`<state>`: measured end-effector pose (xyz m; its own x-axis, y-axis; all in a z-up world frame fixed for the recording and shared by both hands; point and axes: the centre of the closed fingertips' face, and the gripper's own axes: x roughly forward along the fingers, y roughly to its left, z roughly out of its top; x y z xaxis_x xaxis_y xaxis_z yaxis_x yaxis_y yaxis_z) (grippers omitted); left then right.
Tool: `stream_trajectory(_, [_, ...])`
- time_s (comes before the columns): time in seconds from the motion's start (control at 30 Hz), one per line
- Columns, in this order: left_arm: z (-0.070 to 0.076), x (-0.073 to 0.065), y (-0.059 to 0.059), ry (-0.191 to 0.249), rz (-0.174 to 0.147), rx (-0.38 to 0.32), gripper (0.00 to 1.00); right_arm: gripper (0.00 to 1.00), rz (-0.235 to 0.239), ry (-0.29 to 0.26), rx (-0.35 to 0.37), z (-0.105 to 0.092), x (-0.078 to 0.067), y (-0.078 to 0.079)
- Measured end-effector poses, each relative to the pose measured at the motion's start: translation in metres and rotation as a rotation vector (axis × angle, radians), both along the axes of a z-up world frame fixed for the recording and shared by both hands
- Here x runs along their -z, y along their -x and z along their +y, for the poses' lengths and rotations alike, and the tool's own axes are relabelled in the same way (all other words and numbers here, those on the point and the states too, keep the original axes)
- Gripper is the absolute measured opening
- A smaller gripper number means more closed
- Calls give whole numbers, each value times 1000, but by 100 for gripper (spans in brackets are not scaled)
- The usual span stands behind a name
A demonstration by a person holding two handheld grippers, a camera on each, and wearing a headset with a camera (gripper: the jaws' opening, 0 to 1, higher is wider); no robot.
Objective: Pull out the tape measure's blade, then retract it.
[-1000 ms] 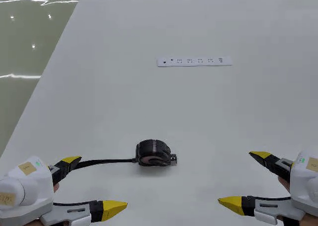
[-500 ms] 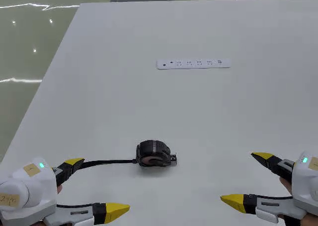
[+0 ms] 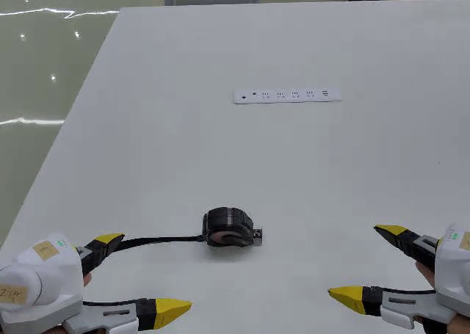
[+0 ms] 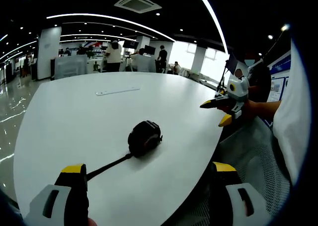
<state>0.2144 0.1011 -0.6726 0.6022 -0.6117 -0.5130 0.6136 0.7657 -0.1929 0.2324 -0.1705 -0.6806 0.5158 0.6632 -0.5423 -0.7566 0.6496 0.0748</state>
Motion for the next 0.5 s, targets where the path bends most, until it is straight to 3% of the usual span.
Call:
stream_trajectory(0.07, [0, 0, 0, 0, 1, 1, 100, 78, -11, 52, -4, -5, 5, 0])
stream_trajectory(0.2, [-1, 0, 0, -1, 1, 4, 100, 71, -24, 32, 37, -7, 2, -5])
stream_trajectory(0.3, [-1, 1, -1, -1, 0, 4, 100, 75, -6, -15, 52, -4, -1, -6])
stream_trajectory(0.5, [0, 2, -1, -1, 3, 4, 100, 77, 0, 25, 29, -4, 6, -4])
